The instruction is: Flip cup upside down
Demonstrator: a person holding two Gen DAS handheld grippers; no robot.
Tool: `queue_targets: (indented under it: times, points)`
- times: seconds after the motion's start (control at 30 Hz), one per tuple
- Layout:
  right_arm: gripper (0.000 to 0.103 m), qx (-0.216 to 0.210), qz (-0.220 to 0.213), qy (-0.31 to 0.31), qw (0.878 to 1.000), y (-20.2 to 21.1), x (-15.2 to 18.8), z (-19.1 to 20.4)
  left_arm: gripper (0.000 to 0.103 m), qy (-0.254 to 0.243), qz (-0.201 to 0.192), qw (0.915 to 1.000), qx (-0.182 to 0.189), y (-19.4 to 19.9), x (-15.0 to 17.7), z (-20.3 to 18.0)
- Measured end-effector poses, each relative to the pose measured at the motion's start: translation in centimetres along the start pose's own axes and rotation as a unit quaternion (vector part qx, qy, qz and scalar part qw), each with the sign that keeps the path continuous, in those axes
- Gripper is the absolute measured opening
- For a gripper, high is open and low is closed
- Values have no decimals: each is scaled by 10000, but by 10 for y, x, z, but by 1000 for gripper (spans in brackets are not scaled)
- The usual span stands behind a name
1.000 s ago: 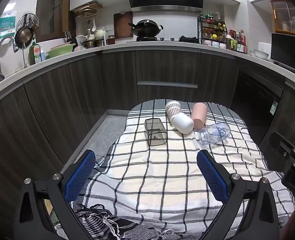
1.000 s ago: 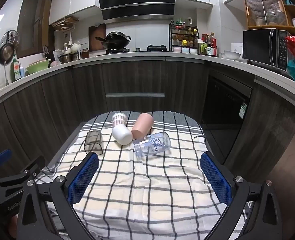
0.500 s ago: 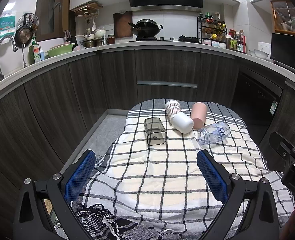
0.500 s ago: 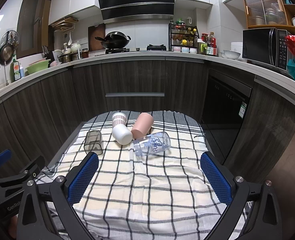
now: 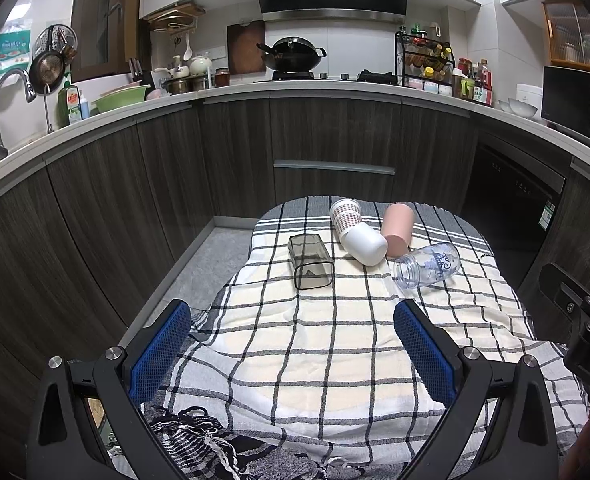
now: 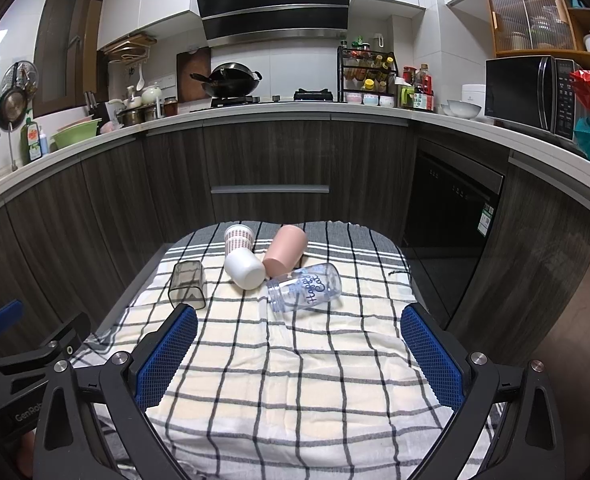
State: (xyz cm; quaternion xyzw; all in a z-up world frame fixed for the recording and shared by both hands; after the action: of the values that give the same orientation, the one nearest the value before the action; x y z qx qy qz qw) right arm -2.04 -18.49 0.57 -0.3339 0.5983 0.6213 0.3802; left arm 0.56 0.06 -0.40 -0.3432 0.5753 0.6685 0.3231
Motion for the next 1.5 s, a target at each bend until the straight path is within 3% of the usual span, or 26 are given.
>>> queue_targets:
  times: [1.13,1.5]
  points:
    - [102,-10,50,-82,10000,-10,8,-8,103,-27,214,9998,-41,-17,10,-3]
    - [102,-5,43,43,10000,-23,0,0,103,29,416,9991,-93,-39,3,-3]
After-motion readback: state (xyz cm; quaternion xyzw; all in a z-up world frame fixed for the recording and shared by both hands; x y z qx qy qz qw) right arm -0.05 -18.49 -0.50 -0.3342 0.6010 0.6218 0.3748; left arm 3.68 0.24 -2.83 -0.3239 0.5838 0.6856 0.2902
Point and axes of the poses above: each gripper's, at about its wrist camera, not at the fingertips, and y roughly against the way its jaws point, z to its left, x to its underside, the point moved 1 cm from there along -y, roughly the way its jaws point, and after that the axes turned 8 degrees about -x, right-handed, at the moved point
